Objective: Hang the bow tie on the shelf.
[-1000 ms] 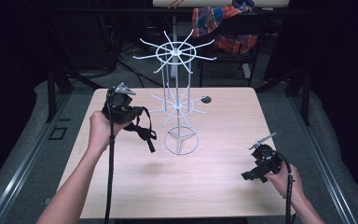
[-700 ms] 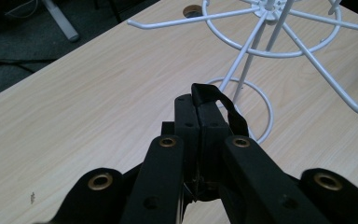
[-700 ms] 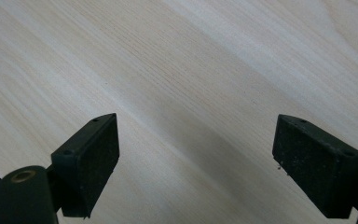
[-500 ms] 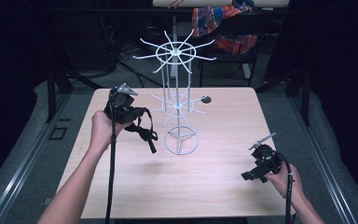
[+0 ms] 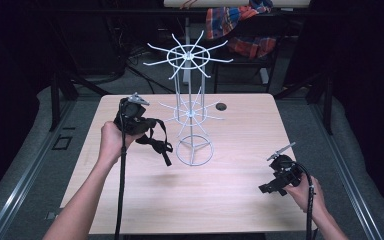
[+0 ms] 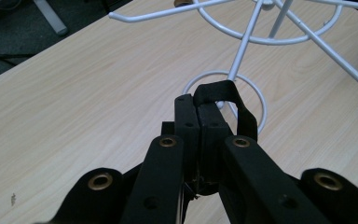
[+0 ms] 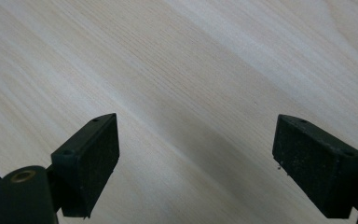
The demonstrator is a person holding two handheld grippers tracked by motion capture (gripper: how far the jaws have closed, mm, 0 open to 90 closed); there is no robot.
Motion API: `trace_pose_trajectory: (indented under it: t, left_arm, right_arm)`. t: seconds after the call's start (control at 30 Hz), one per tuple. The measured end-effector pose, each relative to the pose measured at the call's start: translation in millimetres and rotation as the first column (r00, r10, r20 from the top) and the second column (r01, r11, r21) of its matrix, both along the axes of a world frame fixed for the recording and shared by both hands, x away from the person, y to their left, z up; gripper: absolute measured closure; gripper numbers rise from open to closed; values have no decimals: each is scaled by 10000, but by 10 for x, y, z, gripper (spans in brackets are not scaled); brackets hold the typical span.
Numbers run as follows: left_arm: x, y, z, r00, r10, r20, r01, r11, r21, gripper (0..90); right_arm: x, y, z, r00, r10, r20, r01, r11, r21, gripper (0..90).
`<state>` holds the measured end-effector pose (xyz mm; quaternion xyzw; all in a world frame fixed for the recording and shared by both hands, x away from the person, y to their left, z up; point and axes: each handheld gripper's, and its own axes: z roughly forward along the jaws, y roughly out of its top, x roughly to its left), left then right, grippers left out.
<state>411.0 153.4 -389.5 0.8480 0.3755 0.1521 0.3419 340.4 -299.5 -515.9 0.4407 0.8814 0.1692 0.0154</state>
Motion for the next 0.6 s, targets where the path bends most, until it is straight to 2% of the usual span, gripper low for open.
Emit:
trace_pose_trajectory:
  t: [0.13,0.17,0.53,0.6]
  left_arm:
    - [3,1,-23,10000,-21,-39,20,10000,-21,888]
    - [3,-2,-32,10000,4,-28,-4,10000,-48,888]
    - [15,-24,-127,10000,55,-71,-56,9998,-200,887]
    - [16,-32,-153,9999,96,-42,-97,9997,-245,887]
  right_arm:
    - [-9,6,-2,9999,-157,67,157,9999,21,143]
    - [1,0,1,10000,-4,0,4,10000,3,144]
    - [-9,8,-4,9998,-154,106,154,9999,44,143]
    - [-6,7,0,10000,-92,3,92,9999,80,143]
